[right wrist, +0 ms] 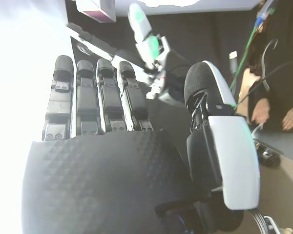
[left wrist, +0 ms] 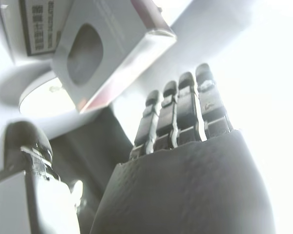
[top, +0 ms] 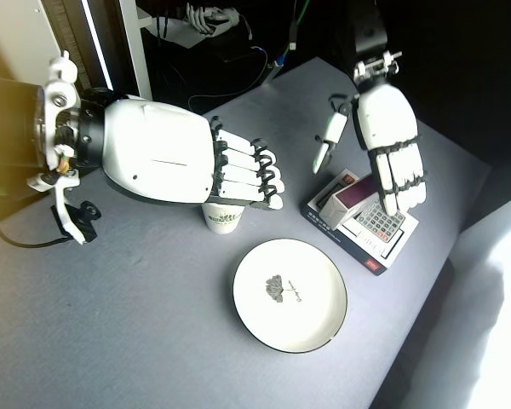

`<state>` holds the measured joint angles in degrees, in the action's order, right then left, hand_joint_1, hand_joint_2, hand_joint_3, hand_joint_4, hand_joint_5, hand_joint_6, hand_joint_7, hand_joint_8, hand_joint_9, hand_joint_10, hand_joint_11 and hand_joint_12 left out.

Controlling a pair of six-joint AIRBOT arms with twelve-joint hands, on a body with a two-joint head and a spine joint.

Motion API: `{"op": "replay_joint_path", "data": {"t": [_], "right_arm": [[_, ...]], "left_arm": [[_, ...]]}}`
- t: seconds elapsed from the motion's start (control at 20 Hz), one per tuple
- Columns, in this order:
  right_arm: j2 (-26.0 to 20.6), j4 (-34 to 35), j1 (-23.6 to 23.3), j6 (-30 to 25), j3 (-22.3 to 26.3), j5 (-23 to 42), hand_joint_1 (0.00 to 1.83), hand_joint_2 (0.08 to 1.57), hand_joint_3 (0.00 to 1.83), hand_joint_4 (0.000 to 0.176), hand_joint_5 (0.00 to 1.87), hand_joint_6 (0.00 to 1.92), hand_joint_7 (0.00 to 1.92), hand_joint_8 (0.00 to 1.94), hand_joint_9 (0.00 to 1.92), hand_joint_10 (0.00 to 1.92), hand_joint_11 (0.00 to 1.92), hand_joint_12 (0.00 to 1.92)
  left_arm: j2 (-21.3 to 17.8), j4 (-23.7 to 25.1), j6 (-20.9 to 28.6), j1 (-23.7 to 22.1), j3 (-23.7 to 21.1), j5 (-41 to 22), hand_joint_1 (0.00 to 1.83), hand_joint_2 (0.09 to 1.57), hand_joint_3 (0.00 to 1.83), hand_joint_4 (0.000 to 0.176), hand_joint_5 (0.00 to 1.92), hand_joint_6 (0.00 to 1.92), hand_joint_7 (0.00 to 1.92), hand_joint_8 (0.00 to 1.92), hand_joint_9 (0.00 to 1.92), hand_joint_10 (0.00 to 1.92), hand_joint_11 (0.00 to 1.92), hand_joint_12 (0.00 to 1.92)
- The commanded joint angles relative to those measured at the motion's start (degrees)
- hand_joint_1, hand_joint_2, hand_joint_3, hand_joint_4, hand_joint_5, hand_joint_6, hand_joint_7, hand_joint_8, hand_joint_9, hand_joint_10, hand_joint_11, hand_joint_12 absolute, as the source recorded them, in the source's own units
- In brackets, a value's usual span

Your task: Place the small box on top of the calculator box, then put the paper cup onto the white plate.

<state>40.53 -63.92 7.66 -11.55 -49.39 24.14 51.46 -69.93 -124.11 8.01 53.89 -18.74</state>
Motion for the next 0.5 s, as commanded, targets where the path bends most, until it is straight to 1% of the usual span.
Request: {"op": "replay_joint_path", "data": {"t": [0.0, 0.05, 0.1, 0.15, 0.2, 0.25, 0.3, 0.35, 0.4, 0.45], "right_arm": [[-0.3, 0.71, -1.0, -1.77, 0.06, 3.5, 0.43, 1.13, 0.0, 0.0, 0.02, 0.0, 0.01, 0.0, 0.0, 0.0, 0.0, 0.02], [-0.08, -0.9, -1.19, -3.83, 0.07, 3.45, 0.5, 1.1, 0.0, 0.0, 0.02, 0.0, 0.0, 0.0, 0.0, 0.0, 0.0, 0.0], [0.26, -1.13, -1.39, -4.54, 0.04, 2.69, 0.61, 1.04, 0.0, 0.0, 0.01, 0.0, 0.0, 0.0, 0.0, 0.0, 0.0, 0.0], [0.89, -1.13, -1.57, -4.81, -0.19, 2.37, 0.68, 1.01, 0.0, 0.0, 0.0, 0.0, 0.0, 0.0, 0.0, 0.0, 0.0, 0.0], [1.69, -1.13, -1.71, -5.31, -0.52, 2.16, 0.73, 1.0, 0.0, 0.0, 0.0, 0.0, 0.0, 0.0, 0.0, 0.0, 0.0, 0.0], [2.32, -1.13, -1.79, -5.5, -0.77, 1.68, 0.83, 0.98, 0.0, 0.0, 0.0, 0.0, 0.0, 0.0, 0.0, 0.0, 0.0, 0.0], [3.44, -1.13, -1.82, -5.87, -1.19, 0.59, 0.95, 0.97, 0.0, 0.0, 0.0, 0.0, 0.0, 0.0, 0.0, 0.0, 0.0, 0.0], [3.9, -1.14, -1.76, -6.25, -1.4, 0.28, 1.01, 0.94, 0.0, 0.0, 0.0, 0.0, 0.0, 0.0, 0.0, 0.0, 0.0, 0.0], [4.87, -1.29, -1.6, -6.62, -1.79, -0.1, 1.05, 0.92, 0.0, 0.0, 0.0, 0.0, 0.0, 0.0, 0.0, 0.0, 0.0, 0.0], [5.77, -2.36, -1.52, -7.02, -1.97, -0.79, 1.06, 0.91, 0.0, 0.0, 0.0, 0.0, 0.0, 0.0, 0.0, 0.0, 0.0, 0.0]], "left_arm": [[-1.68, 1.85, -0.03, -0.97, -0.5, -2.69, 0.31, 1.02, 0.01, 0.0, 0.0, 0.0, 0.0, 0.0, 0.0, 0.0, 0.0, 0.0], [-3.06, 2.51, 0.43, -1.59, -1.69, -1.67, 0.31, 1.01, 0.01, 0.0, 0.0, 0.0, 0.0, 0.0, 0.0, 0.0, 0.02, 0.01], [-4.34, 5.58, 2.84, -1.91, -2.61, 0.55, 0.28, 1.02, 0.01, 0.0, 0.0, 0.0, 0.0, 0.0, 0.0, 0.0, 0.01, 0.01], [-5.59, 10.65, 7.97, -1.81, -3.51, 2.15, 0.28, 1.01, 0.0, 0.0, 0.0, 0.0, 0.0, 0.0, 0.01, 0.0, 0.03, 0.01], [-6.87, 17.41, 15.4, -1.31, -4.5, 3.16, 0.3, 1.0, 0.0, 0.0, 0.0, 0.0, 0.0, 0.0, 0.0, 0.0, 0.02, 0.01], [-7.93, 22.17, 20.41, -0.74, -5.47, 3.32, 0.27, 1.01, 0.0, 0.0, 0.0, 0.0, 0.0, 0.0, 0.0, 0.0, 0.01, 0.01], [-9.98, 31.64, 29.88, 0.73, -7.46, 2.77, 0.29, 1.0, 0.0, 0.0, 0.0, 0.0, 0.02, 0.01, 0.02, 0.01, 0.04, 0.02], [-11.27, 36.73, 35.24, 1.98, -8.74, 1.76, 0.28, 1.0, 0.0, 0.0, 0.0, 0.0, 0.01, 0.0, 0.02, 0.0, 0.03, 0.02], [-13.22, 44.2, 42.51, 4.54, -10.61, -0.86, 0.26, 1.0, 0.0, 0.0, 0.0, 0.0, 0.01, 0.0, 0.02, 0.0, 0.03, 0.03], [-15.0, 50.67, 48.8, 7.06, -12.07, -3.47, 0.24, 1.01, 0.0, 0.0, 0.0, 0.0, 0.0, 0.0, 0.0, 0.0, 0.02, 0.02]]}}
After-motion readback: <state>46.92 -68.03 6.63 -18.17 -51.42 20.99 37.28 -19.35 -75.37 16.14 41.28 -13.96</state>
